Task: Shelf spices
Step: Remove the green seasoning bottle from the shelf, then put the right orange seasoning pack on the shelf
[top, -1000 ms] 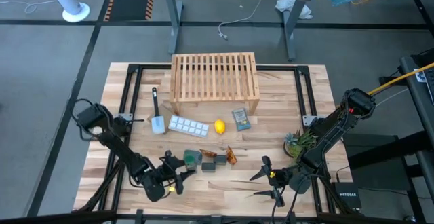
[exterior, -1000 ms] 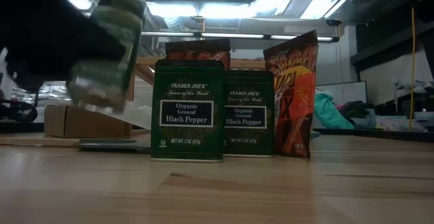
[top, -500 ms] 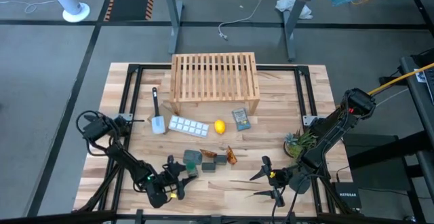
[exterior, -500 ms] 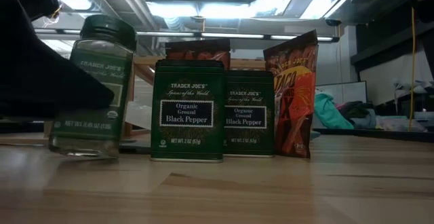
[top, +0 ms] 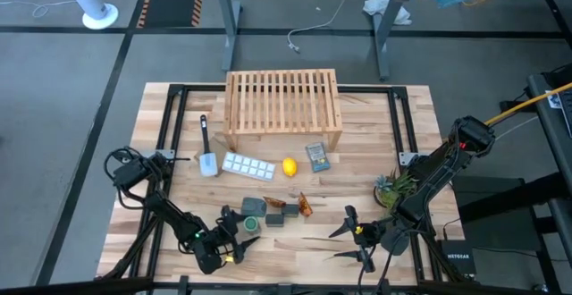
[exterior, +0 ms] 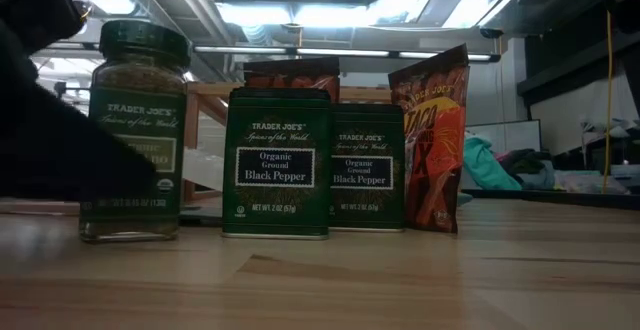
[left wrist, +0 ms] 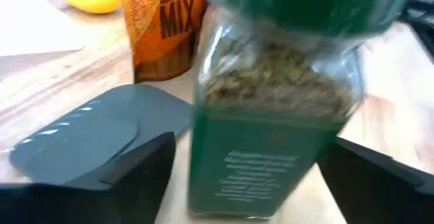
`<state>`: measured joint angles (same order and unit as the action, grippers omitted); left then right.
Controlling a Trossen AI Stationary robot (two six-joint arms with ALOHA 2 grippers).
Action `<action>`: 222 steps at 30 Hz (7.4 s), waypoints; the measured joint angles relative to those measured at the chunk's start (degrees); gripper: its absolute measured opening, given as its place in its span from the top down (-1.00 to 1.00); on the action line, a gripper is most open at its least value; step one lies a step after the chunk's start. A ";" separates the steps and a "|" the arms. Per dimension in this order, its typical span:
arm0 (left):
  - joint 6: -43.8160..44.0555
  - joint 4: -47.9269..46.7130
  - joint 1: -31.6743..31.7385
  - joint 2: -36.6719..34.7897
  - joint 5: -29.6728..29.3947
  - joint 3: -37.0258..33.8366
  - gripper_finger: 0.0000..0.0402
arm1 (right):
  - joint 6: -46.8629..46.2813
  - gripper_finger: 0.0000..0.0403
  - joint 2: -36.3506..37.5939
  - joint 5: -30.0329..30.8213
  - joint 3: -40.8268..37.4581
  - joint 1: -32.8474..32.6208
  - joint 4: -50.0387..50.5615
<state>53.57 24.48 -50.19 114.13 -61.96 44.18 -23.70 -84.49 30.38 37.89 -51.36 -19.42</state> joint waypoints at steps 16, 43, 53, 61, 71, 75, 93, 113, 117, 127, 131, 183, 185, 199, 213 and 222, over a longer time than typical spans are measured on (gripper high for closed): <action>-9.36 2.14 -0.09 -2.67 -1.42 -0.08 -0.83 | 0.00 -0.24 0.00 0.01 0.00 -0.02 0.00; -65.16 -9.11 -3.21 -50.11 -12.60 -0.06 -0.83 | -0.02 -0.24 0.00 0.01 -0.01 -0.01 0.02; -68.46 -26.14 -6.97 -74.77 -15.51 -0.03 -0.83 | 0.00 -0.24 0.00 0.01 -0.01 -0.01 0.03; -41.08 -61.72 -6.95 -82.18 -14.35 -0.04 -0.83 | 1.71 -0.24 0.00 3.74 0.00 -0.02 -0.61; -14.04 -81.08 -6.95 -82.14 -11.76 -5.59 -0.83 | 28.68 -0.24 0.21 0.72 0.81 1.28 -20.30; -10.52 -80.99 -6.95 -82.14 -11.37 -9.26 -0.83 | 37.89 -0.24 4.48 -3.10 4.12 1.03 -18.82; -10.00 -60.37 -9.42 -82.06 -8.33 -23.74 -0.83 | 30.35 -0.24 26.62 -29.93 13.38 19.59 20.20; -29.54 -18.95 -9.38 -81.12 -3.31 -37.54 -0.83 | 26.96 -0.24 33.82 -42.00 13.38 30.99 32.30; -32.90 -13.94 -9.04 -80.26 -3.03 -38.35 -0.83 | 26.97 -0.24 38.28 -42.00 13.38 31.15 34.38; -40.87 -4.62 -2.01 -77.02 2.14 -38.35 -0.83 | 25.67 -0.24 49.66 -42.00 -1.89 31.15 25.58; -44.14 -0.14 2.11 -75.62 6.06 -38.35 -0.83 | 24.05 -0.24 53.68 -42.02 -10.17 31.15 18.36; -59.49 38.24 28.17 -48.09 38.91 -38.31 -0.83 | 1.35 -0.24 49.05 -16.80 -33.88 31.11 -11.11; -60.04 38.23 28.17 -48.09 38.91 -38.31 -0.83 | -0.30 -0.24 47.75 -17.37 -33.88 31.09 -11.45; -61.77 38.15 28.17 -48.09 38.89 -38.31 -0.83 | -2.64 -0.24 21.66 -15.55 -31.98 31.09 -34.96; -59.85 37.20 28.17 -48.07 38.86 -38.31 -0.83 | 4.07 -0.24 5.40 -18.37 -14.32 31.09 -28.60; -59.55 36.96 28.17 -48.07 38.83 -38.31 -0.83 | 3.10 -0.24 5.42 -17.30 -13.40 31.09 -24.86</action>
<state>-5.98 61.44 -22.02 66.06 -23.14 5.87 -20.60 -79.07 13.08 24.49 -20.27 -44.28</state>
